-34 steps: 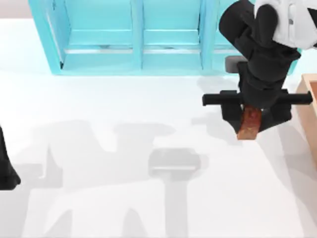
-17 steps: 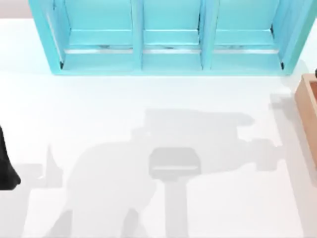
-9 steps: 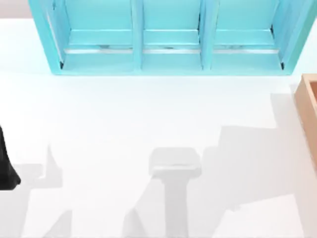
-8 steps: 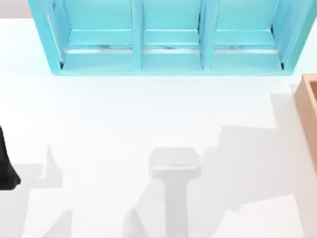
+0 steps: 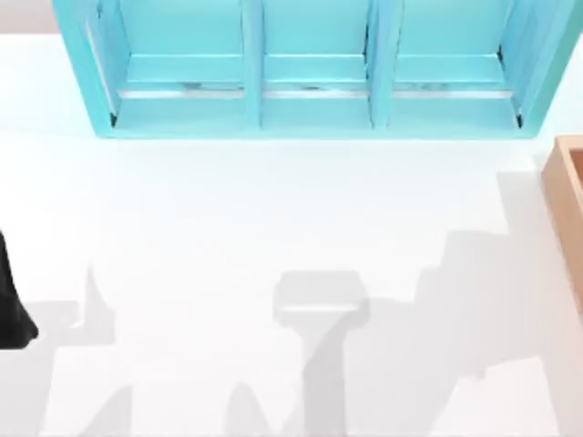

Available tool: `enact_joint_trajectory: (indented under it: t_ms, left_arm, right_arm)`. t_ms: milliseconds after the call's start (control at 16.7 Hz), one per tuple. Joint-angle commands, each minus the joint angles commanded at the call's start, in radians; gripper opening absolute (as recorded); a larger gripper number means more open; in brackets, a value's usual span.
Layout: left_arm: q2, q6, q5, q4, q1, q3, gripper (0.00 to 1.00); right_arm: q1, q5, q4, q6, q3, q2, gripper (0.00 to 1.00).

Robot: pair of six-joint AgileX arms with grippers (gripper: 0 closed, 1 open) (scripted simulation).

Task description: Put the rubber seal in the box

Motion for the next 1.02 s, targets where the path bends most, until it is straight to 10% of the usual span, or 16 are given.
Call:
enact_joint_trajectory:
  t_ms: [420, 1020]
  left_arm:
    - [0.000, 0.000, 0.000, 0.000, 0.000, 0.000, 1.00]
    - [0.000, 0.000, 0.000, 0.000, 0.000, 0.000, 1.00]
  right_arm:
    - [0.001, -0.001, 0.096, 0.000, -0.091, 0.010, 0.00]
    - [0.001, -0.001, 0.096, 0.000, -0.091, 0.010, 0.75]
